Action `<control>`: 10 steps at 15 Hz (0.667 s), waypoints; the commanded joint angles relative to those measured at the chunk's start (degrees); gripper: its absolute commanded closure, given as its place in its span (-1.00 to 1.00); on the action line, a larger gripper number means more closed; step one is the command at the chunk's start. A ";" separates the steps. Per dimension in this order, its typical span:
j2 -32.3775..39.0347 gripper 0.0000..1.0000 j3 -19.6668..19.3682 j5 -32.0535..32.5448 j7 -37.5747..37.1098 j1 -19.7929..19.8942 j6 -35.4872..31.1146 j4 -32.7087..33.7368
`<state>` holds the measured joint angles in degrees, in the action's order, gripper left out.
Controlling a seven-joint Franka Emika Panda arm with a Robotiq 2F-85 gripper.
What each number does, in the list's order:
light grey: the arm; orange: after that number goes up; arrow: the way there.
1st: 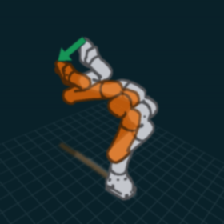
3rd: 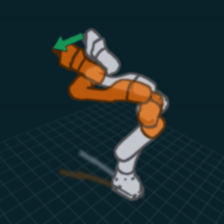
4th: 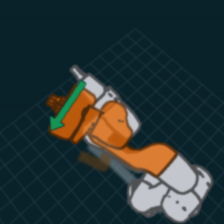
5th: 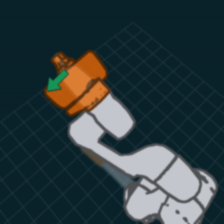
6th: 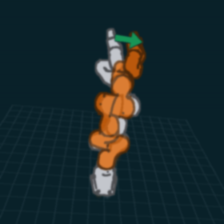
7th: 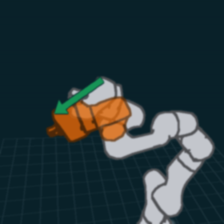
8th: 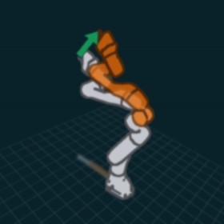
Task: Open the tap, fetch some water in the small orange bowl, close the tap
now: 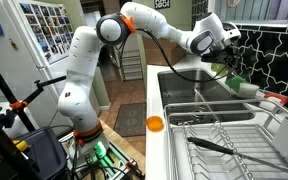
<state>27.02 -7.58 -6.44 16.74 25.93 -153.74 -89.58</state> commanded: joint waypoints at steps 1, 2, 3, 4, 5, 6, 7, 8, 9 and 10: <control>0.11 0.89 -1.57 -0.01 -0.31 1.48 0.40 0.28; 0.09 0.89 -1.66 -0.05 -0.50 1.51 0.45 0.22; 0.11 0.89 -1.81 -0.04 -0.90 1.47 0.48 0.23; 0.11 0.89 -2.24 0.24 -1.78 1.20 0.51 0.16; 0.10 0.89 -2.31 0.27 -2.08 1.18 0.43 0.09; 0.11 0.89 -2.30 0.23 -2.23 1.20 0.46 0.10; 0.15 0.89 -2.33 0.22 -2.48 1.20 0.50 0.16; 0.16 0.89 -2.33 0.21 -2.67 1.20 0.56 0.19; 0.13 0.89 -2.22 0.21 -2.53 1.24 0.58 0.15; 0.13 0.89 -2.32 0.34 -2.66 1.14 0.54 0.12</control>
<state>27.04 -7.76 -6.66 14.68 26.06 -153.63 -89.59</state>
